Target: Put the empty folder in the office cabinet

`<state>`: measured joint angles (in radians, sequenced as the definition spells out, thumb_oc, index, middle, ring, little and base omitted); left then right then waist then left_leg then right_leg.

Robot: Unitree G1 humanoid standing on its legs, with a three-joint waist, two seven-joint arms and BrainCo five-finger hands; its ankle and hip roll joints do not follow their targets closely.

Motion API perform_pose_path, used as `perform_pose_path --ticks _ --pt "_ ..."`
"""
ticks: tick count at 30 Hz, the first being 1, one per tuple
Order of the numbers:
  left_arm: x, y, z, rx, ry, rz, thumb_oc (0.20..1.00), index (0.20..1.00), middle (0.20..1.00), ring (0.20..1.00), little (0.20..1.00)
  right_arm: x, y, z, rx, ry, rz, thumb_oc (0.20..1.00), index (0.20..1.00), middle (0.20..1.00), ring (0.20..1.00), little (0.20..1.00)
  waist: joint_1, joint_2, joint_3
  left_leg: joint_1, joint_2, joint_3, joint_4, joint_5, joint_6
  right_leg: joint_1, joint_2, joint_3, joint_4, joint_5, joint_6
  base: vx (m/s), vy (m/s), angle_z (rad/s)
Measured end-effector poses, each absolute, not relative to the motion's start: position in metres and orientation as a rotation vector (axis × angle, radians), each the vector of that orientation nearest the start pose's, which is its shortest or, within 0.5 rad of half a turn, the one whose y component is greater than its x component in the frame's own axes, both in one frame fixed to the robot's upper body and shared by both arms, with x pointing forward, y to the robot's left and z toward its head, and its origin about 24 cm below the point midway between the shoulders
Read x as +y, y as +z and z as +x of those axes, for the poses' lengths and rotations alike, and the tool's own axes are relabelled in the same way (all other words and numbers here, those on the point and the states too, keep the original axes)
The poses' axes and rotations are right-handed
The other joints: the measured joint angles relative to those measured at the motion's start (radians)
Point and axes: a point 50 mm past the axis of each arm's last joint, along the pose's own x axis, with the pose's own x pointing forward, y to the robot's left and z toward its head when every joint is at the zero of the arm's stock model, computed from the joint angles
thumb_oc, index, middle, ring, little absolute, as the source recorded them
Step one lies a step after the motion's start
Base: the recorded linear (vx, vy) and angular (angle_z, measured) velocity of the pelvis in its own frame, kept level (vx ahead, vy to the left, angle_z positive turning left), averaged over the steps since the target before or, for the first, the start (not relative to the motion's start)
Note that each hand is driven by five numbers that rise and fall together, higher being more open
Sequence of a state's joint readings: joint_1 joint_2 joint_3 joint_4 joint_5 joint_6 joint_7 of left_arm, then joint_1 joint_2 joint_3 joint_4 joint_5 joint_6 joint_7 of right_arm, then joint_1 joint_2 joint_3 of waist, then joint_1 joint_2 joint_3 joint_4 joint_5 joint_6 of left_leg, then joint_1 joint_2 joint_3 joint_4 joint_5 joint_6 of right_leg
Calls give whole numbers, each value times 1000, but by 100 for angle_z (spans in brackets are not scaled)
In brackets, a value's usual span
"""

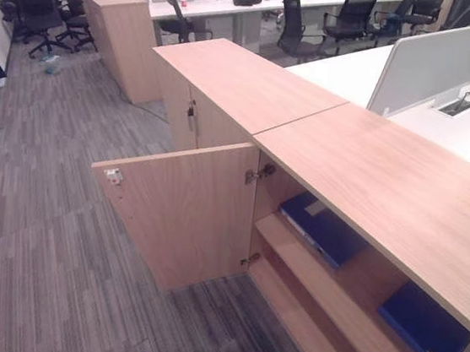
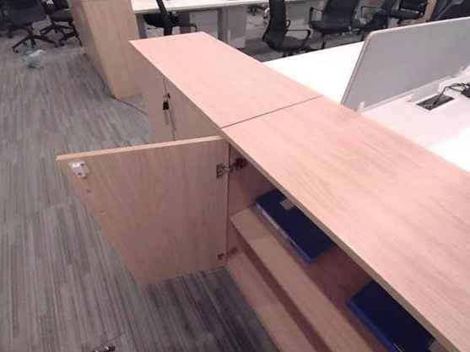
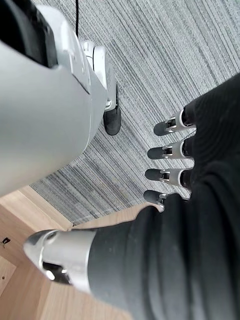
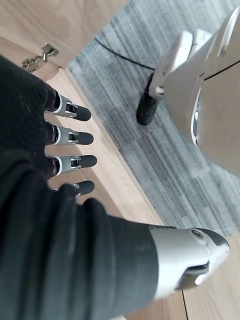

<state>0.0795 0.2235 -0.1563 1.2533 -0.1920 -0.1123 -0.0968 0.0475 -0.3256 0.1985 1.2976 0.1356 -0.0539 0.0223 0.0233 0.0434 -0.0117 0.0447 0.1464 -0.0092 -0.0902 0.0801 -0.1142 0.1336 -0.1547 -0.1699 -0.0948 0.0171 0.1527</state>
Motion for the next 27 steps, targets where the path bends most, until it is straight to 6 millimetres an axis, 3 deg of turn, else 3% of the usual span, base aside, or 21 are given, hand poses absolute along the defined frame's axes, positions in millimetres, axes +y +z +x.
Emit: perform_pose_path --ticks 10,13,15,17,18,20,24,25,27 --pt "225 -168 52 1243 53 64 1000 1000 1000 1000 1000 -274 -158 41 1341 -119 -295 1000 1000 1000 1000 1000 32 9 4 -12 10 -57 -2 2 4 28 17 -50 2 -15 -13 -51 -70 18" --pt "225 -166 65 1211 61 51 1000 1000 1000 1000 1000 -275 -158 37 1352 -122 -296 1000 1000 1000 1000 1000 29 11 37 -68 13 -100 65 7 -6 26 34 -74 0 -20 -22 -135 -65 40" --pt "224 -166 71 1207 68 46 1000 1000 1000 1000 1000 -276 -158 41 1348 -120 -298 1000 1000 1000 1000 1000 24 18 75 -152 -2 -106 186 30 -37 24 44 -79 4 -30 -37 -6 0 50" --pt "225 -164 84 1184 69 47 1000 1000 1000 1000 1000 -277 -157 48 1342 -118 -299 1000 1000 1000 1000 1000 21 0 116 -204 -8 -82 239 78 -84 26 32 -86 0 -27 -53 77 42 43" --pt "225 -164 83 1186 70 45 1000 1000 1000 1000 1000 -280 -156 48 1343 -120 -308 1000 1000 1000 1000 1000 19 -9 122 -204 -4 -42 227 82 -79 29 32 -100 0 -23 -63 104 51 25" --pt "222 -166 78 1201 68 37 1000 1000 1000 1000 1000 -290 -152 46 1351 -117 -351 1000 1000 1000 1000 1000 20 4 114 -186 3 51 192 3 -35 33 27 -116 0 -29 -72 229 87 15" --pt "221 -166 82 1195 65 36 1000 1000 1000 1000 1000 -289 -152 55 1333 -107 -361 1000 1000 1000 1000 1000 38 -19 110 -171 -32 82 111 -43 -30 -28 -15 -71 0 -29 -62 178 93 -25" --pt "229 -164 79 1194 88 41 1000 1000 1000 1000 1000 -277 -156 56 1327 -86 -329 1000 1000 1000 1000 1000 43 -58 111 -153 -62 90 84 -35 -12 -29 -38 -46 2 -22 -50 265 164 -32" --pt "241 -162 73 1201 118 58 1000 1000 1000 1000 1000 -263 -161 52 1340 -53 -301 1000 1000 1000 1000 1000 42 -92 99 -125 -72 109 65 -11 13 -15 -51 -37 2 -20 -47 270 199 -14"
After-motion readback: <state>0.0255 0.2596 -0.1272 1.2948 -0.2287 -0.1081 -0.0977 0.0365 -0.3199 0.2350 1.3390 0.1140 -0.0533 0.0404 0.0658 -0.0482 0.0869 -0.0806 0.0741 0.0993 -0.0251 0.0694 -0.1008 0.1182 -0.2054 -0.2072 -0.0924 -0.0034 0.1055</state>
